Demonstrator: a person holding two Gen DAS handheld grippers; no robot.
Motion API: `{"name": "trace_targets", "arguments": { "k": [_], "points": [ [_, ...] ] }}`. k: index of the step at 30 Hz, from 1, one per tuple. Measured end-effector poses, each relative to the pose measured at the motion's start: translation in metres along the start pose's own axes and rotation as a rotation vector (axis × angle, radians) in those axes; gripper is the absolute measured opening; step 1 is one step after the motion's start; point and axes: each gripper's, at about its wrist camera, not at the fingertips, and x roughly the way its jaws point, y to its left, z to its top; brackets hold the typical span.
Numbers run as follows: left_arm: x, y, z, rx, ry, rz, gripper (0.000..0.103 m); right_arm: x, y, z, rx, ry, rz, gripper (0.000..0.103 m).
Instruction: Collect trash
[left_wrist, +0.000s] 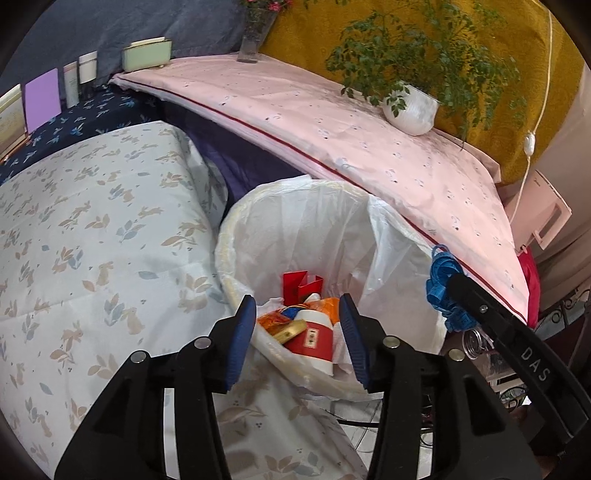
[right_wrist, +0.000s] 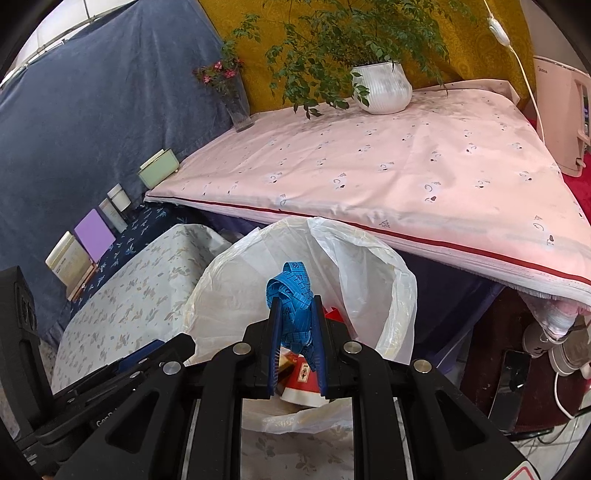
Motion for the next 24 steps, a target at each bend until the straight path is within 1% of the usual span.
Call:
{"name": "trace_targets", "arguments": {
  "k": [3, 16, 17, 18, 20, 24],
  "points": [
    [-0.002, 0.008, -0.001, -0.019, -0.004, 0.025, 0.051, 0.002, 0.004, 0.000, -0.005, 0.003, 0.005, 0.015],
    [-0.014, 0.035, -0.003, -0.062, -0.035, 0.094, 0.058, 0.018, 0.029, 0.003, -0.050, 0.026, 0.032, 0.016],
    [-0.015, 0.036, -0.003, -0.062, -0.036, 0.098, 0.059, 0.019, 0.031, 0.003, -0.053, 0.027, 0.033, 0.017],
    [-0.016, 0.037, -0.004, -0.063, -0.038, 0.102, 0.063, 0.019, 0.031, 0.003, -0.053, 0.027, 0.033, 0.019],
    [-0.018, 0.039, -0.004, -0.066, -0.045, 0.116, 0.068, 0.018, 0.034, 0.003, -0.053, 0.021, 0.035, 0.019],
    [-0.023, 0.043, -0.006, -0.064, -0.058, 0.134, 0.071, 0.016, 0.040, 0.003, -0.062, 0.016, 0.034, 0.019]
  ]
}}
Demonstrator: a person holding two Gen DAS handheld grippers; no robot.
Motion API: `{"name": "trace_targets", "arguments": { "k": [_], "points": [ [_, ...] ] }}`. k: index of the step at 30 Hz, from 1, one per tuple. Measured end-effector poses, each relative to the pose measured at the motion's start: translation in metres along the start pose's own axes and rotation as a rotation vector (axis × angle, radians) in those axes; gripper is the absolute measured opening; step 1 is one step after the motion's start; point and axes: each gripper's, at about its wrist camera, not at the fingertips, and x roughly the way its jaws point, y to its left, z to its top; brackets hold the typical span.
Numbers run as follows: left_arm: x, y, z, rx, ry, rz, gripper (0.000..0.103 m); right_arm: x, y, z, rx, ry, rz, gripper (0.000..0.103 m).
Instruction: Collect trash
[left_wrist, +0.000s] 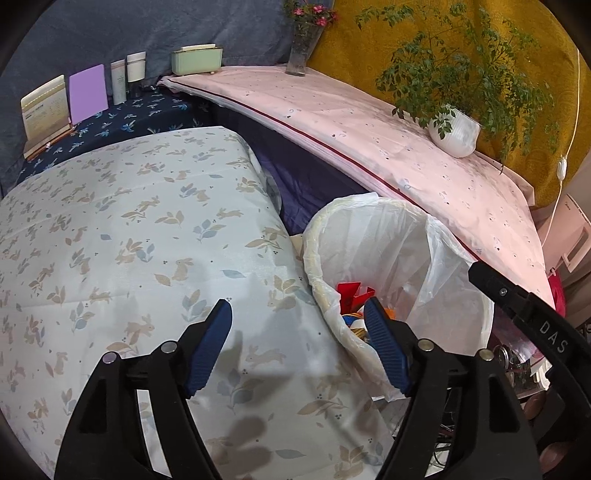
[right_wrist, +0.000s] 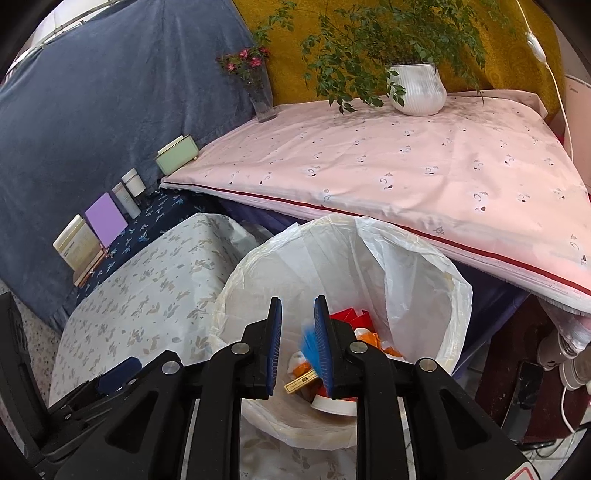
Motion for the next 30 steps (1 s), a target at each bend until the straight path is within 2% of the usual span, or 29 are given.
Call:
{"name": "trace_targets", "arguments": {
  "k": [5, 7, 16, 21, 28, 30],
  "points": [
    [-0.009, 0.004, -0.002, -0.002, -0.018, 0.022, 0.078, -0.005, 0.006, 0.000, -0.011, -0.002, 0.004, 0.021],
    [-0.012, 0.005, -0.004, 0.002, -0.020, 0.031, 0.078, -0.010, 0.009, -0.001, -0.021, -0.008, 0.004, 0.029],
    [-0.030, 0.013, -0.011, 0.018, -0.038, 0.079, 0.082, -0.028, 0.025, -0.008, -0.092, -0.028, -0.020, 0.051],
    [-0.037, 0.014, -0.016, 0.026, -0.047, 0.100, 0.088, -0.038, 0.031, -0.016, -0.138, -0.035, -0.045, 0.067],
    [-0.041, 0.019, -0.026, 0.036, -0.037, 0.129, 0.090, -0.049, 0.034, -0.029, -0.171, -0.049, -0.085, 0.082],
    [-0.040, 0.021, -0.030, 0.032, -0.030, 0.136, 0.090, -0.052, 0.034, -0.032, -0.170, -0.056, -0.093, 0.084]
  ]
}}
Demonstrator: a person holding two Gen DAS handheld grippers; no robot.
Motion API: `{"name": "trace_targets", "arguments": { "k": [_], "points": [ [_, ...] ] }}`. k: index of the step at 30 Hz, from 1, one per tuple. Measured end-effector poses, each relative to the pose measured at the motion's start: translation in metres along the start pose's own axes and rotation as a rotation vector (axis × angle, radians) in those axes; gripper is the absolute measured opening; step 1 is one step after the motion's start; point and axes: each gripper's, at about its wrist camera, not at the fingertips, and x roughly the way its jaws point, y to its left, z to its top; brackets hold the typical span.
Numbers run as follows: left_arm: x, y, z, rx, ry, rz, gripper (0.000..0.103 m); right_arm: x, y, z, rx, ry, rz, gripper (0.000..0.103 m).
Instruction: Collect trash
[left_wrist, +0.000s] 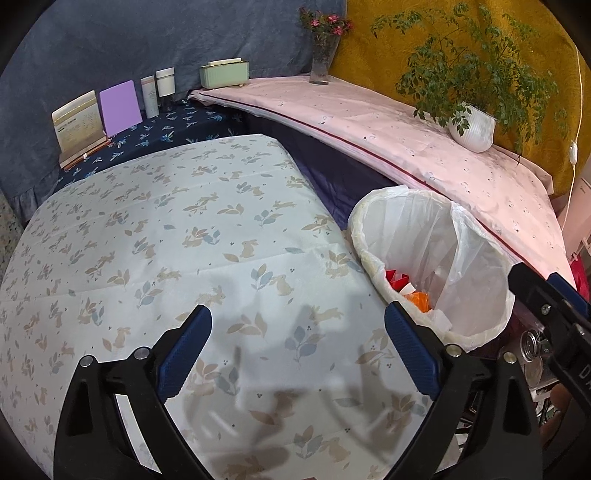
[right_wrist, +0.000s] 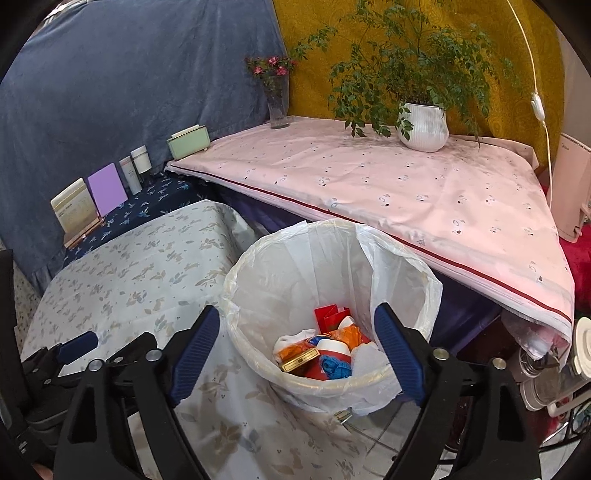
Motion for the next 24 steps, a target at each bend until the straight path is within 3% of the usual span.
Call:
{"name": "trace_targets", "arguments": {
  "k": [12, 17, 24],
  "points": [
    [-0.003, 0.004, -0.012, -0.005, 0.013, 0.032, 0.091, -0.007, -0.002, -0.010, -0.036, 0.017, -0.060, 0.086],
    [-0.005, 0.000, -0.013, 0.003, 0.016, 0.031, 0.091, -0.007, -0.004, -0.013, -0.047, 0.047, -0.051, 0.095],
    [-0.006, -0.006, -0.012, 0.014, 0.018, 0.032, 0.092, -0.006, -0.004, -0.016, -0.061, 0.054, -0.068, 0.096]
  ]
}}
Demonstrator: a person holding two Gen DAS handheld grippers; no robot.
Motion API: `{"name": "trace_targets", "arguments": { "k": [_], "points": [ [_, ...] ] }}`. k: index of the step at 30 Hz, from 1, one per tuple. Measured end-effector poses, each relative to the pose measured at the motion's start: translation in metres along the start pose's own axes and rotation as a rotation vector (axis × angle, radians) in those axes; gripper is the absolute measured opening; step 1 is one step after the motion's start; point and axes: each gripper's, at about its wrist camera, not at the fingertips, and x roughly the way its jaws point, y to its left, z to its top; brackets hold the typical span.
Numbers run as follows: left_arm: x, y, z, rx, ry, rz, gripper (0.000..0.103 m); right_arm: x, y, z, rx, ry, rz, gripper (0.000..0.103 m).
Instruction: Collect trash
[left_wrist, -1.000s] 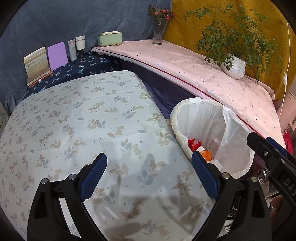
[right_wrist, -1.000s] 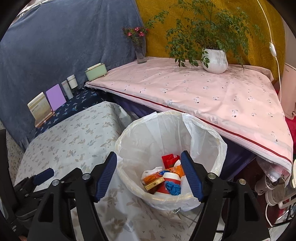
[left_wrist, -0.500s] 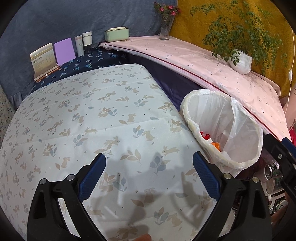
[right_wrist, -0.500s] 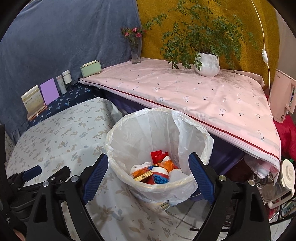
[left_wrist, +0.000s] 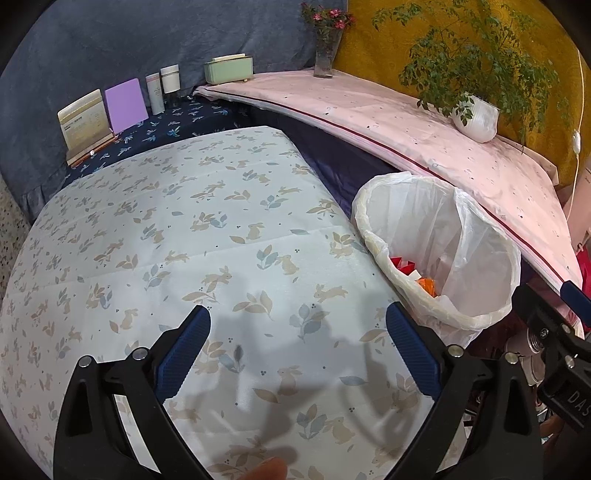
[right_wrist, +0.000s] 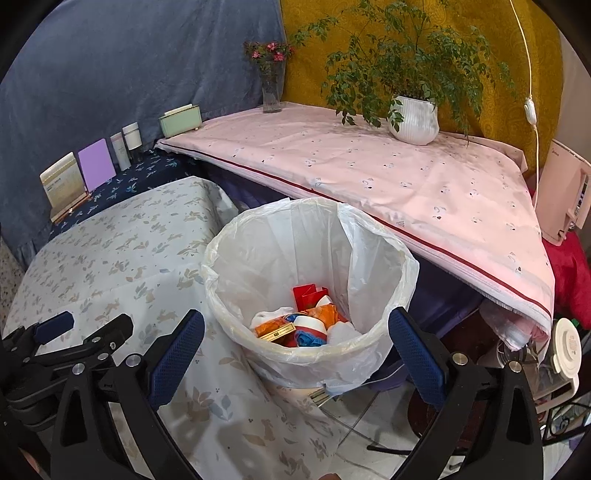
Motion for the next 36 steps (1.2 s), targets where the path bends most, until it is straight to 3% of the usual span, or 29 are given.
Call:
{"name": "trace_targets", "arguments": {
  "k": [17, 36],
  "points": [
    [0.005, -0.014, 0.003, 0.021, 0.025, 0.006, 0.092, 0.005, -0.006, -0.001, -0.011, 0.017, -0.019, 0.096],
    [0.019, -0.023, 0.024, 0.008, 0.073, 0.008, 0.092, 0.011, -0.008, 0.021, -0.013, 0.023, -0.022, 0.096]
  ]
}}
